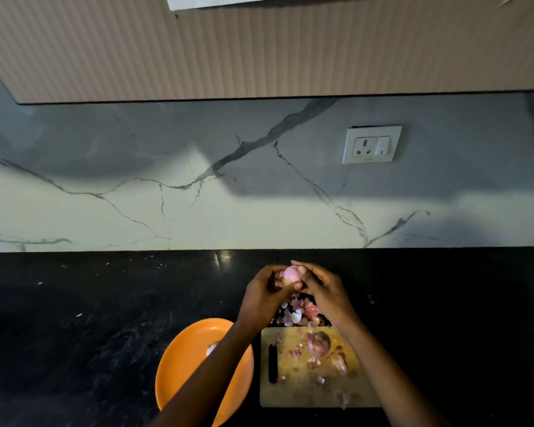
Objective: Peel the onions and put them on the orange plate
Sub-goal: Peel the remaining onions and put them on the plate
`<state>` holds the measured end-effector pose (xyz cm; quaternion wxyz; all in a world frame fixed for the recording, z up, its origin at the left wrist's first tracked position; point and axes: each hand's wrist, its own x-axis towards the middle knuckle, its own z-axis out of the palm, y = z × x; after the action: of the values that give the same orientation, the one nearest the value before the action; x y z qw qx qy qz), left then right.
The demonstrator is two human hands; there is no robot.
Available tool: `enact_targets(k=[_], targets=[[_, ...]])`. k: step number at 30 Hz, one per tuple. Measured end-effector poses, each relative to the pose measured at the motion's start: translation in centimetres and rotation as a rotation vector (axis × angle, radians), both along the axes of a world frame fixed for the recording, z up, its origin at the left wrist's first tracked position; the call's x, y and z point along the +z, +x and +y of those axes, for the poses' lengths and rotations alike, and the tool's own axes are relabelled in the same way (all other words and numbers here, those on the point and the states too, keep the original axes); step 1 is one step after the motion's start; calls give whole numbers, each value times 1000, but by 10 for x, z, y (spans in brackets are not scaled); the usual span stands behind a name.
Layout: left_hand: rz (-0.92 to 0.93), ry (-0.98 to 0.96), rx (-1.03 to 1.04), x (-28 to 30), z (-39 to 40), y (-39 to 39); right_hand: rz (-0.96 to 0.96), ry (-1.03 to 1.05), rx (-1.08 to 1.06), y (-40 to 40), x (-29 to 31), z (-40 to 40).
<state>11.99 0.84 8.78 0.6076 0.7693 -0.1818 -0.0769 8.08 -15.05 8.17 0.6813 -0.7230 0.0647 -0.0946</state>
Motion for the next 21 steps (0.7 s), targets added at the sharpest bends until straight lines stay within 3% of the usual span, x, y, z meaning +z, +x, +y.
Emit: enact_targets(k=[4,8,14,21], targets=[[-23,1,-4,2,1,2,-29,-258,-94,4,-5,-1],[-60,1,-60,2,1,-2,-45,-330,-240,7,-7,0],[-80,-73,-121,2,2,-5,49,-213,-239,8,-7,-4],[-115,26,-168,-2,5,-4,182,-16,-231,7,-11,-1]])
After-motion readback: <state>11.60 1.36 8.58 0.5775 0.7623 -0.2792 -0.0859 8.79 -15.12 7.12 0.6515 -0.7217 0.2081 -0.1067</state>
